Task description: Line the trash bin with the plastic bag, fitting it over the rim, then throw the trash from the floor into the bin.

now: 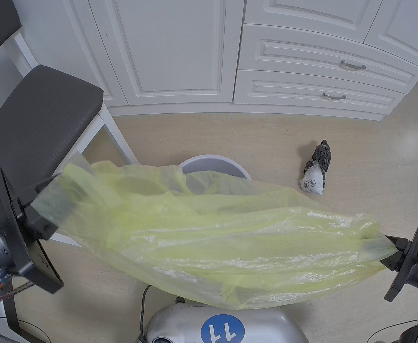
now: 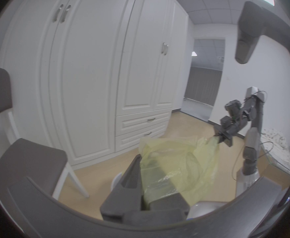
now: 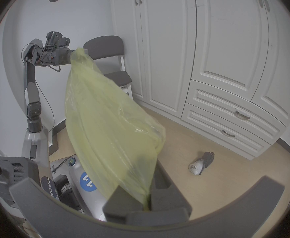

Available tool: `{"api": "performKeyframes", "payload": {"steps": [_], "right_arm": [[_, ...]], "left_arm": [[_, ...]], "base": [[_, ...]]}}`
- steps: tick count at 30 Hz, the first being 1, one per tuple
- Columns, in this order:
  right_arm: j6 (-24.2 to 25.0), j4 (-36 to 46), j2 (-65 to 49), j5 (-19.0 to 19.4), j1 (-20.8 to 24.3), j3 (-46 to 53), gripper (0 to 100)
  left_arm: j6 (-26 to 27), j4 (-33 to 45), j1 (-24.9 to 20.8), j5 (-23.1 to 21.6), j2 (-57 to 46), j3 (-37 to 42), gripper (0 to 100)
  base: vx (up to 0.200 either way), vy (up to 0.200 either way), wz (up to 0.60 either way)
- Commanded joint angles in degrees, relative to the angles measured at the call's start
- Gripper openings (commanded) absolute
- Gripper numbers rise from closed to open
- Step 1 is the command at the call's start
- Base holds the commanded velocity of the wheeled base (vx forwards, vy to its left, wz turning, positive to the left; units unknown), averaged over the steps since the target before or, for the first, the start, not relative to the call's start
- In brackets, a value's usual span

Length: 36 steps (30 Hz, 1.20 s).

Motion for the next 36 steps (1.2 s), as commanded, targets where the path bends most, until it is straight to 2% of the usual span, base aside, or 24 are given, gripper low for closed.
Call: {"api": "performKeyframes", "payload": {"steps": [1, 2, 10, 19, 22, 28, 30, 32, 34, 36], "right_arm": [[-0.01, 0.06, 0.25, 0.49, -0.08, 0.16, 0], [-0.01, 0.06, 0.42, 0.93, -0.08, 0.25, 0], [-0.01, -0.29, 2.62, 1.28, -0.08, 0.07, 0], [2.80, -2.14, 3.32, 1.45, 1.68, -0.98, 0], [5.62, -6.01, 4.91, 1.89, 4.31, -0.98, 0], [18.89, -17.26, 12.46, 3.39, 6.69, -3.18, 0], [21.00, -19.10, 14.40, 3.39, 7.21, -3.88, 0], [24.25, -22.27, 18.09, 3.04, 7.30, -5.29, 0], [28.47, -26.13, 22.84, 2.77, 7.30, -7.40, 0], [31.72, -28.51, 25.56, 2.69, 7.21, -8.89, 0]], "left_arm": [[0.30, -1.85, -0.51, -4.93, -0.25, 3.02, 0], [0.30, -2.64, -0.51, -6.60, -0.34, 3.55, 0], [0.04, -3.26, -1.66, -10.82, 0.63, 4.78, 0], [-1.10, -6.95, -3.24, -10.82, 5.90, 4.69, 0], [-4.88, -12.66, -5.26, -10.73, 10.03, 4.43, 0], [-11.83, -25.58, -6.32, -10.20, 17.15, 4.08, 0], [-13.06, -27.08, -6.32, -10.03, 18.12, 3.46, 0], [-14.90, -27.43, -6.32, -8.36, 20.23, 1.27, 0], [-18.07, -27.52, -6.32, -2.91, 22.95, -1.11, 0], [-19.91, -27.52, -6.23, -0.80, 24.89, -2.95, 0]], "base": [[0.000, 0.000, 0.00], [0.000, 0.000, 0.00], [0.000, 0.000, 0.00], [0.000, 0.000, 0.00], [0.000, 0.000, 0.00], [0.000, 0.000, 0.00], [0.000, 0.000, 0.00], [0.000, 0.000, 0.00], [0.000, 0.000, 0.00], [0.000, 0.000, 0.00]]}}
